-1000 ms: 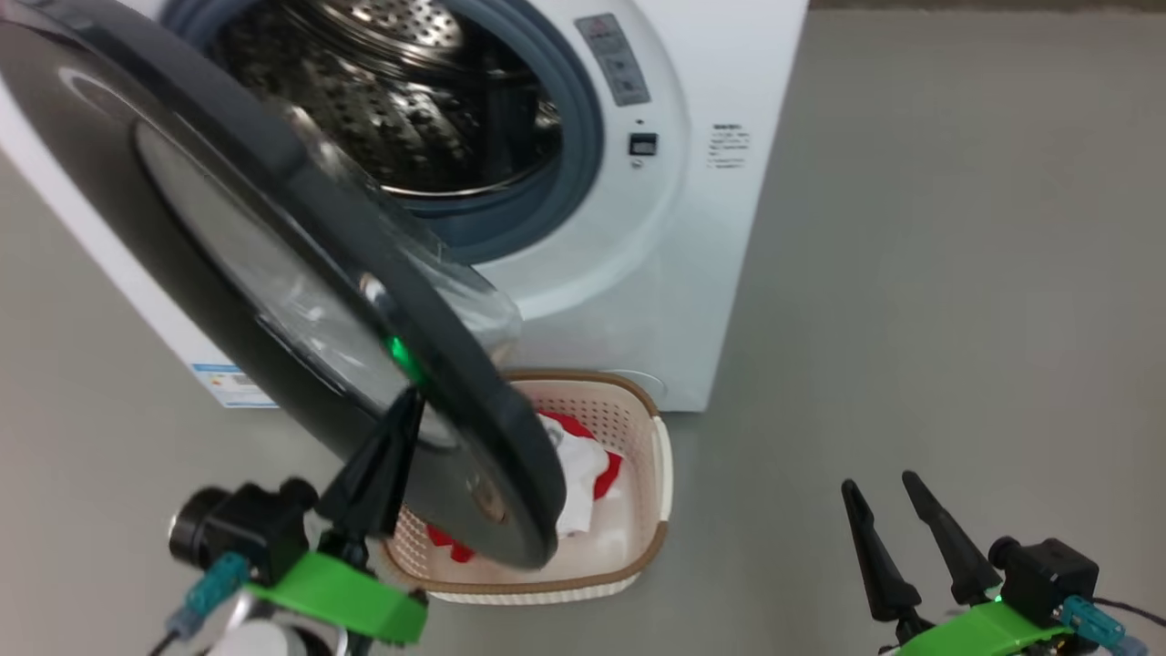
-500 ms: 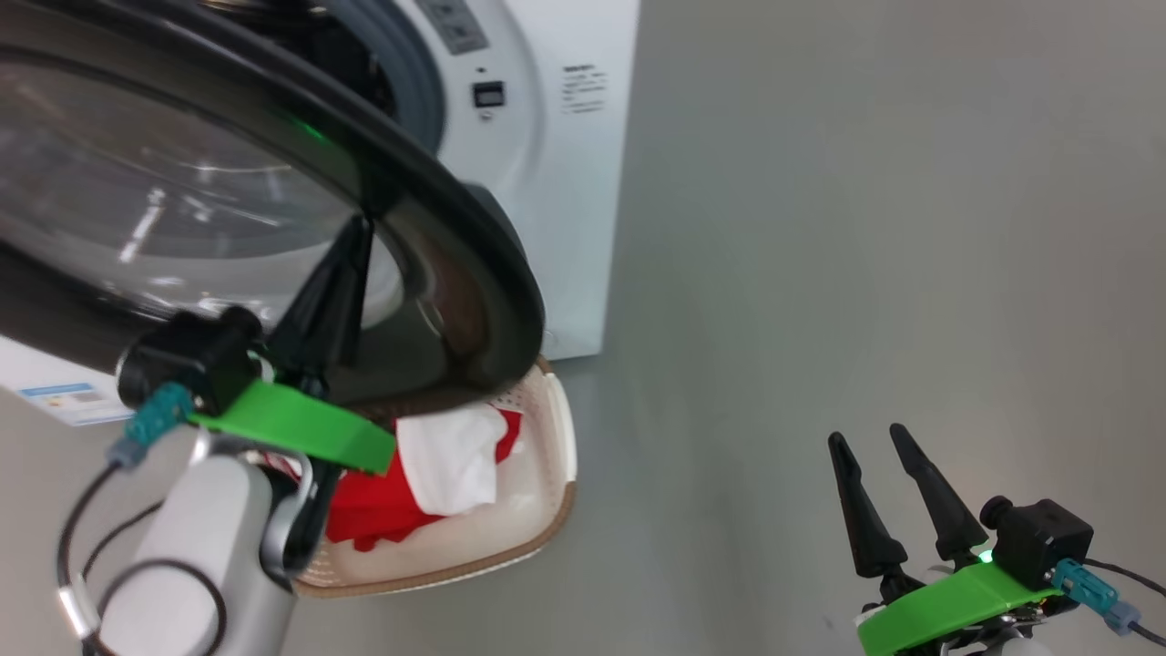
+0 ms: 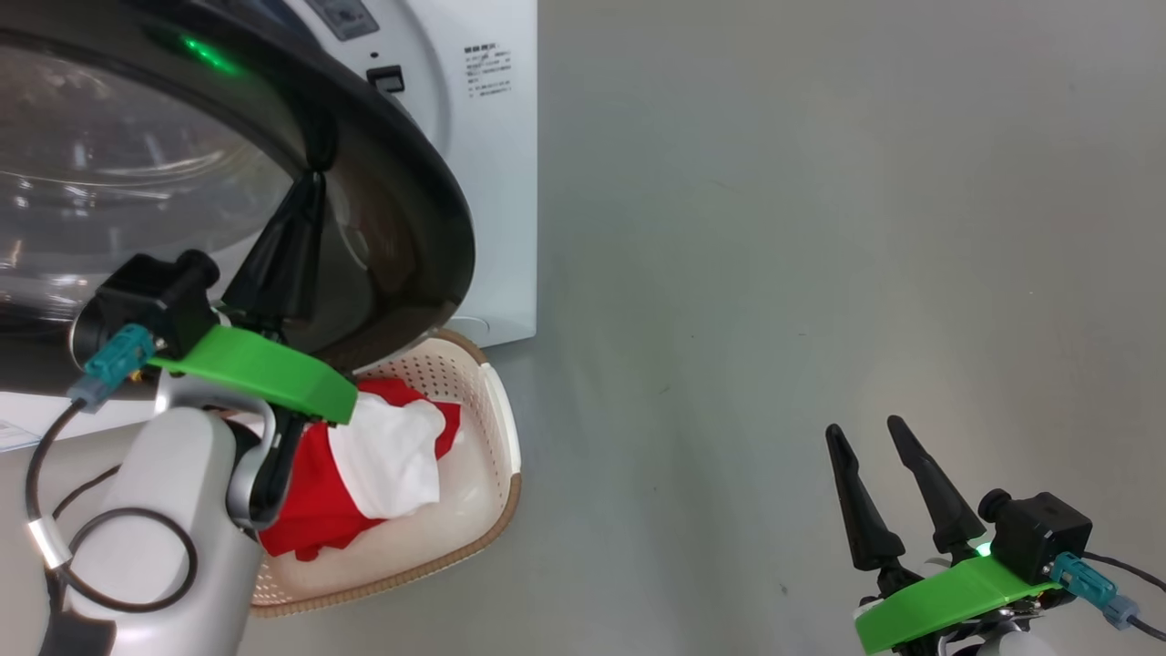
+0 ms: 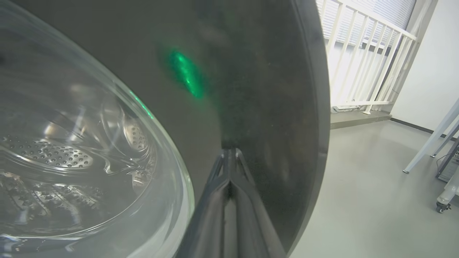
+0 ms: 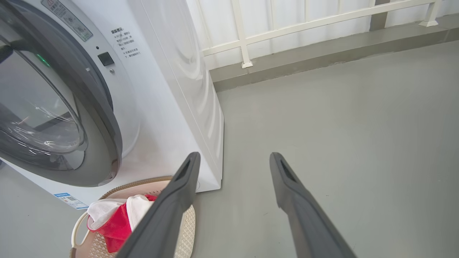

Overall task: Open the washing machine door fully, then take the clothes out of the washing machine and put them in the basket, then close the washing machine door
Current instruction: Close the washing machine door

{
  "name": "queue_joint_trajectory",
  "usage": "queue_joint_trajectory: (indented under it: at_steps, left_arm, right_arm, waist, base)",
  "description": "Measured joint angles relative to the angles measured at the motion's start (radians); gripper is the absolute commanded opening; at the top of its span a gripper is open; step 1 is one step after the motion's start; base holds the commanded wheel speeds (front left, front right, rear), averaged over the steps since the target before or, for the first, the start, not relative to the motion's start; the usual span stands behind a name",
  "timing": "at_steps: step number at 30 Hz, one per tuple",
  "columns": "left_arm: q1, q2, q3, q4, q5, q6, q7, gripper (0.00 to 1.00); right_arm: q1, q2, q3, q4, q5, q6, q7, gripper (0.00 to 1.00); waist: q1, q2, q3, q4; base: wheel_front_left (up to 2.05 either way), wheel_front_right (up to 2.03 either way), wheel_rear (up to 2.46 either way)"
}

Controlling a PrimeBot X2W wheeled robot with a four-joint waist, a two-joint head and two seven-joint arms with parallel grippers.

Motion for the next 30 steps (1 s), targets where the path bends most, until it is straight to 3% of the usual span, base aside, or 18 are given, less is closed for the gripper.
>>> queue_joint_trajectory:
  at_steps: [5, 15, 24, 30]
  left_arm:
    - [0.025, -0.001, 0.003, -0.002, -0.005, 0.000, 0.000, 0.00]
    - [0.227, -0.025, 0.049, -0.016, 0.010, 0.000, 0.000, 0.00]
    - [0.389, -0.050, 0.114, -0.055, 0.031, 0.000, 0.000, 0.29]
    - [0.451, -0.051, 0.150, -0.081, 0.043, 0.000, 0.000, 0.34]
  right_arm:
    - [0.001, 0.001, 0.000, 0.002, -0.002, 0.000, 0.000, 1.00]
    - [0.017, -0.013, -0.012, 0.012, -0.011, 0.000, 0.000, 1.00]
    - [0.050, -0.036, -0.028, 0.018, -0.011, 0.000, 0.000, 1.00]
    - [0.051, -0.038, -0.041, 0.018, -0.011, 0.000, 0.000, 1.00]
  waist:
    - [0.0000, -0.0001, -0.019, 0.017]
    - [0.0000, 0.0000, -0.078, 0.087]
    - [0.0000, -0.0001, -0.122, 0.176]
    - [0.0000, 0.0000, -0.138, 0.220]
  base:
    - [0.00, 0.00, 0.00]
    - [0.00, 0.00, 0.00]
    - [0.00, 0.00, 0.00]
    - [0.00, 0.00, 0.00]
